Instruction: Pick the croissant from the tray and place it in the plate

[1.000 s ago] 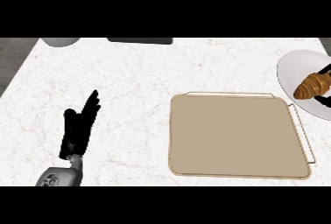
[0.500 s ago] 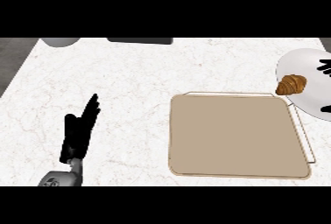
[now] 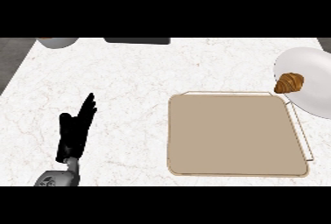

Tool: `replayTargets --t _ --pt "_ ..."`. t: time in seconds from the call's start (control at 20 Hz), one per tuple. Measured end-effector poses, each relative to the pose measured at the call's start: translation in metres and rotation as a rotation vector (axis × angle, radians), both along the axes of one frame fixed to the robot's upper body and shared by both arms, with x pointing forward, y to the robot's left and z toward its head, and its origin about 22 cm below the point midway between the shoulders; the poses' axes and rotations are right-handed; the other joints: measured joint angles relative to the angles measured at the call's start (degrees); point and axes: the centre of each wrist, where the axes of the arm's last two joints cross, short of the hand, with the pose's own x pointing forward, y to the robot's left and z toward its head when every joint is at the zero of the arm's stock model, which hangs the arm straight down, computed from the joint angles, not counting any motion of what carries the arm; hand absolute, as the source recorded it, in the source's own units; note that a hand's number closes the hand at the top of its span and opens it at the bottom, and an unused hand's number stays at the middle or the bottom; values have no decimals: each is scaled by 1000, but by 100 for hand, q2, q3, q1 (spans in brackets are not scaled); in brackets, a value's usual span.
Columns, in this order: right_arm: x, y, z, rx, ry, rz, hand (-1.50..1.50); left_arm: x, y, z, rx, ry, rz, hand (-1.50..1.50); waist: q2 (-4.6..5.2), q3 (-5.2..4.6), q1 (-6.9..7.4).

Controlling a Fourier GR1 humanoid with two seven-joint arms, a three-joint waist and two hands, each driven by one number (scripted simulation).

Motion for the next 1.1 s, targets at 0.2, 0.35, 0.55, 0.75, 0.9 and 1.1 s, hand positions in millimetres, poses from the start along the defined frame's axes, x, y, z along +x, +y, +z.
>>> replayTargets --t 0.2,0.35,0.55,0.75,0.9,1.1 --pt "-10 -9 -3 67 6 -22 -150 0 -3 3 1 -9 -4 0 9 5 33" --pt "-15 -11 -10 89 7 -23 -150 2 -4 3 1 -6 -12 0 23 11 40" --pt "-18 -13 -12 104 -2 -18 -150 3 -7 0 0 -5 -12 0 23 12 40" --pt "-21 -11 -20 103 -11 -18 -150 4 -9 -1 -1 -2 -13 0 17 10 39" --pt "-21 -10 -22 93 -14 -23 -150 2 -8 -3 1 0 -18 0 13 8 64" --pt "-24 -8 -31 64 -2 -39 -150 3 -8 2 0 -1 -22 0 12 9 92"
